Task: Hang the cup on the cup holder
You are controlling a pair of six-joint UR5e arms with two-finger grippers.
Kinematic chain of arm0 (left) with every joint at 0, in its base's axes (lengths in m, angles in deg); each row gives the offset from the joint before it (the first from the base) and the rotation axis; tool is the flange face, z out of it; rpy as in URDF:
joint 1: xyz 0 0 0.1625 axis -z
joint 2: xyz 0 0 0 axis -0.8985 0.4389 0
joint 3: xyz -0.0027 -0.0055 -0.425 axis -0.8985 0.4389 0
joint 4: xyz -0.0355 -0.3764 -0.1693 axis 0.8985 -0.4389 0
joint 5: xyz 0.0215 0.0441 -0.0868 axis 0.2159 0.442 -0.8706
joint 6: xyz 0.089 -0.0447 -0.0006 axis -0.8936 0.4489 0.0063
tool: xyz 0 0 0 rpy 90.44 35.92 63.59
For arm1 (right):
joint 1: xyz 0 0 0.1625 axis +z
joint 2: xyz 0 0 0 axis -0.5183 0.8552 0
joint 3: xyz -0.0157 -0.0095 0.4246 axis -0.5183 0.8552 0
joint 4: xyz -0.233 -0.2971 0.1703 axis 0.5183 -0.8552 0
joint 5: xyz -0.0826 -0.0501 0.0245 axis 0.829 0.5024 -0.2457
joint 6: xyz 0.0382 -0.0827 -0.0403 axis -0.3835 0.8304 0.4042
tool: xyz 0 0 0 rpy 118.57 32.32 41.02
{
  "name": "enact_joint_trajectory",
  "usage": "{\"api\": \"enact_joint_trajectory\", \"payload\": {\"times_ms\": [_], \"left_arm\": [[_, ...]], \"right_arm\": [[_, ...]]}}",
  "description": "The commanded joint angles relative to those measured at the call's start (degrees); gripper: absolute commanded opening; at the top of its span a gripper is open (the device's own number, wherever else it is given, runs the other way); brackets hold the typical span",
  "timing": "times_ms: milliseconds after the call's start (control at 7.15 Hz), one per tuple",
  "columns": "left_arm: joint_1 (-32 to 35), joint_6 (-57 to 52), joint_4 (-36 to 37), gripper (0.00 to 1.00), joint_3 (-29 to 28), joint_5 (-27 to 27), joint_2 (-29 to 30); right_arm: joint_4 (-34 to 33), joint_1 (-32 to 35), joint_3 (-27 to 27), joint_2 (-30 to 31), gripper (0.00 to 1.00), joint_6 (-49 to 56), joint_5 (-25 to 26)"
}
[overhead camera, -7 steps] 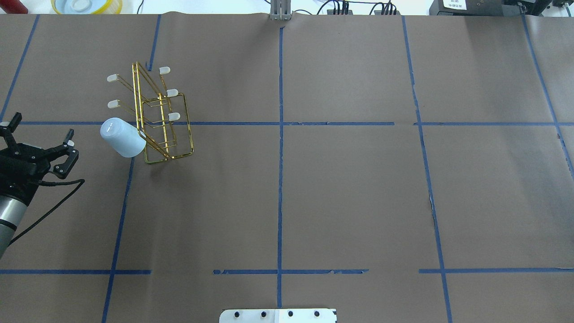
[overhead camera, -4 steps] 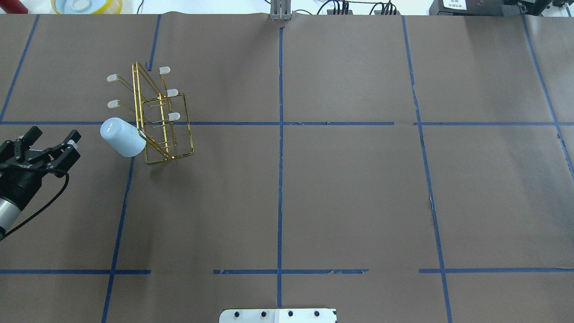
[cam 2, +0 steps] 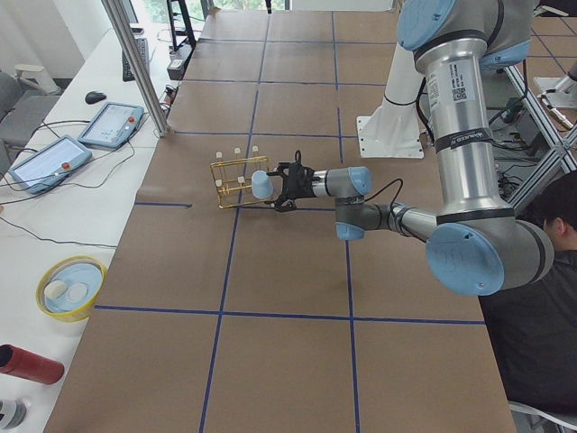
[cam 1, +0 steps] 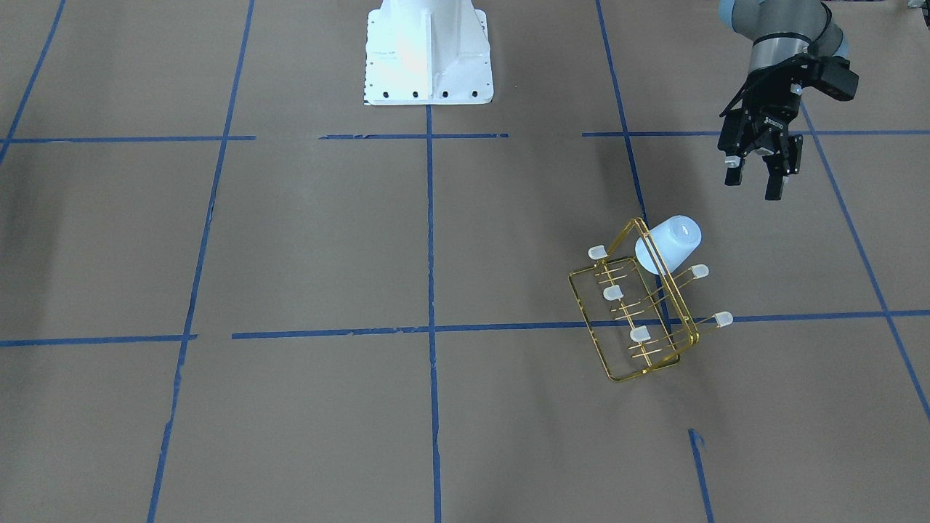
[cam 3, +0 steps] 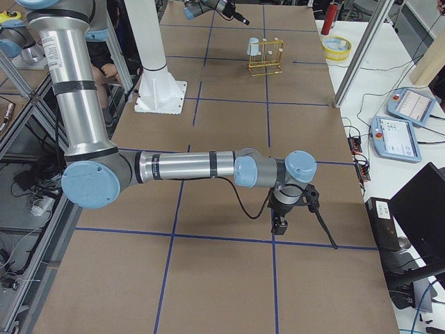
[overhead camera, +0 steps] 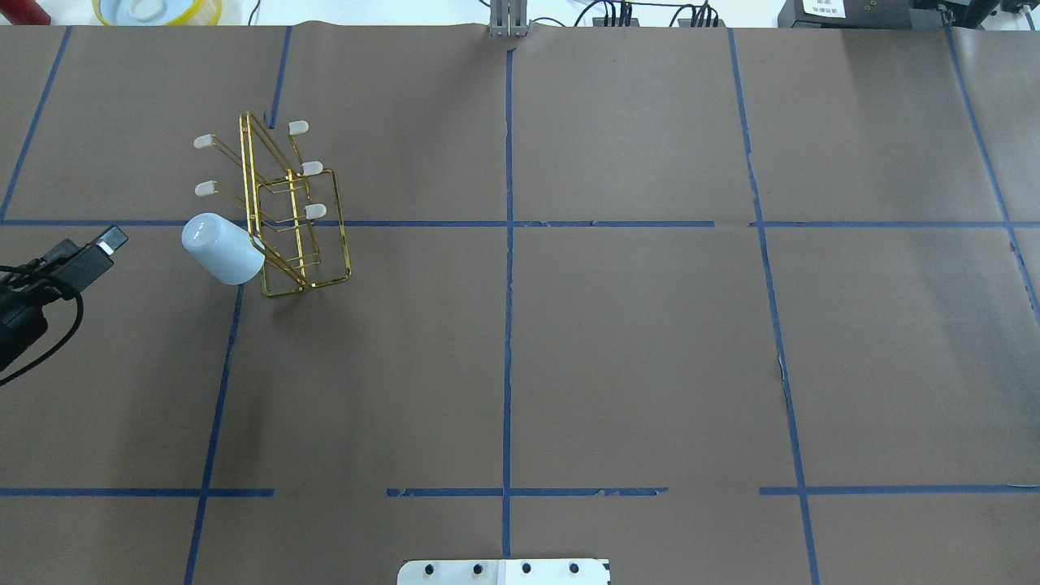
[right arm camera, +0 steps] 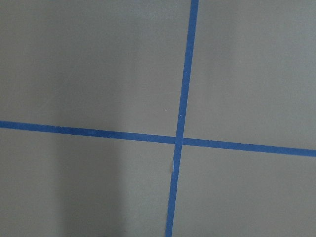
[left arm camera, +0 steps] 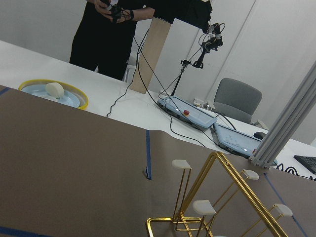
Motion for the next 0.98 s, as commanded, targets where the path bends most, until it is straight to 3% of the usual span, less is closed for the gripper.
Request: {"api": "enact_joint_trajectory", "payload": {"times_ms": [0,140,419,839], "left_arm": [[1.3,5.1,0.3,1.0,-0.1,-9.0,-5.2],[2.7,5.0,0.7,1.0,-0.2,-15.0,-5.5],[10.4,-5.6,2.9,1.0,-0.3,-28.9,-5.5],[19.4,-13.2,7.7,1.0,-1.0,-43.7,-5.3]], "right_arm": [[0.0,0.0,-0.1,0.0,1.0,-0.1,0.0],[0.0,0.0,0.0,0.0,1.0,0.0,0.0],[0.0,0.0,-0.1,-0.1,1.0,-0.1,0.0],[0.0,0.0,-0.1,0.0,1.0,-0.1,0.0]]}}
